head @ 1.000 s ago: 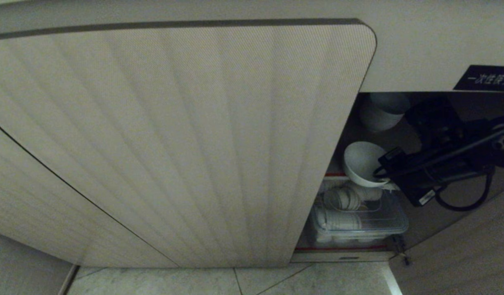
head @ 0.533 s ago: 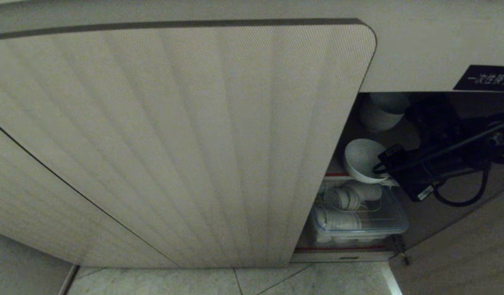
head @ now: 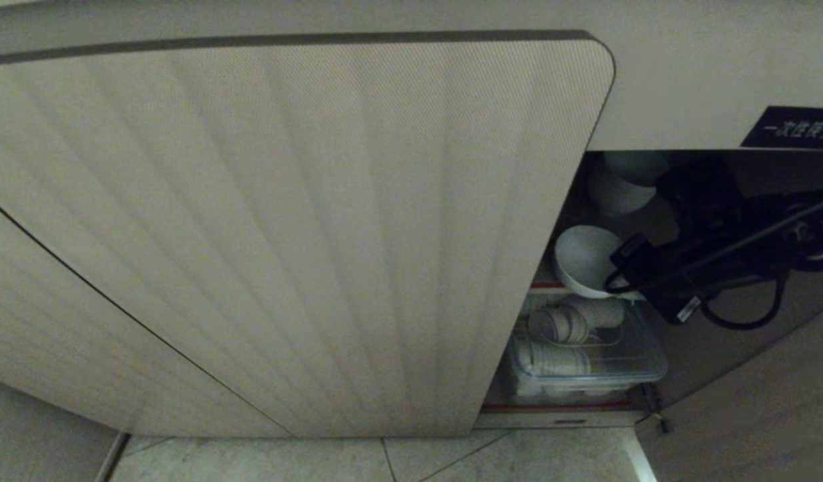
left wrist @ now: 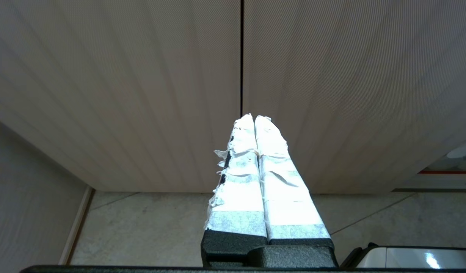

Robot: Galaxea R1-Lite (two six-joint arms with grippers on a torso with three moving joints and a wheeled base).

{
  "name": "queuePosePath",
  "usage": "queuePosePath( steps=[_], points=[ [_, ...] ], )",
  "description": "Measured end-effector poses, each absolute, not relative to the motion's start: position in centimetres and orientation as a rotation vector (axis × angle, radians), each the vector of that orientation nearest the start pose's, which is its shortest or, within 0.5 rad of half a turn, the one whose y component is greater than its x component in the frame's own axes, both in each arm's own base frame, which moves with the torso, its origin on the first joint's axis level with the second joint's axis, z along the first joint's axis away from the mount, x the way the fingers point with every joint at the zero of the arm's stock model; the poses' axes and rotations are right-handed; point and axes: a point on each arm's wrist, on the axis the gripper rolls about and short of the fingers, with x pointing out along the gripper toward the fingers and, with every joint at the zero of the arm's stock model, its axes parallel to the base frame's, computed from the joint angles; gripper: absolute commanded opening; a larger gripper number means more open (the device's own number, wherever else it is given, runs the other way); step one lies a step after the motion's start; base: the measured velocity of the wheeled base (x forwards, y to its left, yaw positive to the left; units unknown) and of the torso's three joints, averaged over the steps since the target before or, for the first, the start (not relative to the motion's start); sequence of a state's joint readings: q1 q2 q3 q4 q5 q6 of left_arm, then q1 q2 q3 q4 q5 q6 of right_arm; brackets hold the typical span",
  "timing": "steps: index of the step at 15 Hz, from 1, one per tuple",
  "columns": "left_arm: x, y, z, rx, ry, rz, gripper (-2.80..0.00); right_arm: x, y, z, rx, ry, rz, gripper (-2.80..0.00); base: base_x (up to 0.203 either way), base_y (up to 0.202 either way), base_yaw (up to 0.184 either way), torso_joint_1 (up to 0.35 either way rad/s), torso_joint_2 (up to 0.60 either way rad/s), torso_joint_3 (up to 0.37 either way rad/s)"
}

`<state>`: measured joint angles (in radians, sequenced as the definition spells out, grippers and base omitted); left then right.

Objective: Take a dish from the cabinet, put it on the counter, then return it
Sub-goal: Put it back into the cabinet

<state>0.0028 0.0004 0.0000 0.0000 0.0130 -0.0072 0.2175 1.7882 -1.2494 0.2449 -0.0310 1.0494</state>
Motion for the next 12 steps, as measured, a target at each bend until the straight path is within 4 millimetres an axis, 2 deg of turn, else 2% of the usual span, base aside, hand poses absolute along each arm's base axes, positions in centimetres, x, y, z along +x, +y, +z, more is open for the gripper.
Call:
queuePosePath(
  steps=[12],
  points=[
    [-2.3, 0.0, 7.5, -0.007, 0.000, 0.016, -2.80, 33.0, 6.8, 20.0, 0.927, 0.807, -0.245, -2.80, 0.000, 0.000, 0.000, 0.000, 0.00, 0.000]
  ],
)
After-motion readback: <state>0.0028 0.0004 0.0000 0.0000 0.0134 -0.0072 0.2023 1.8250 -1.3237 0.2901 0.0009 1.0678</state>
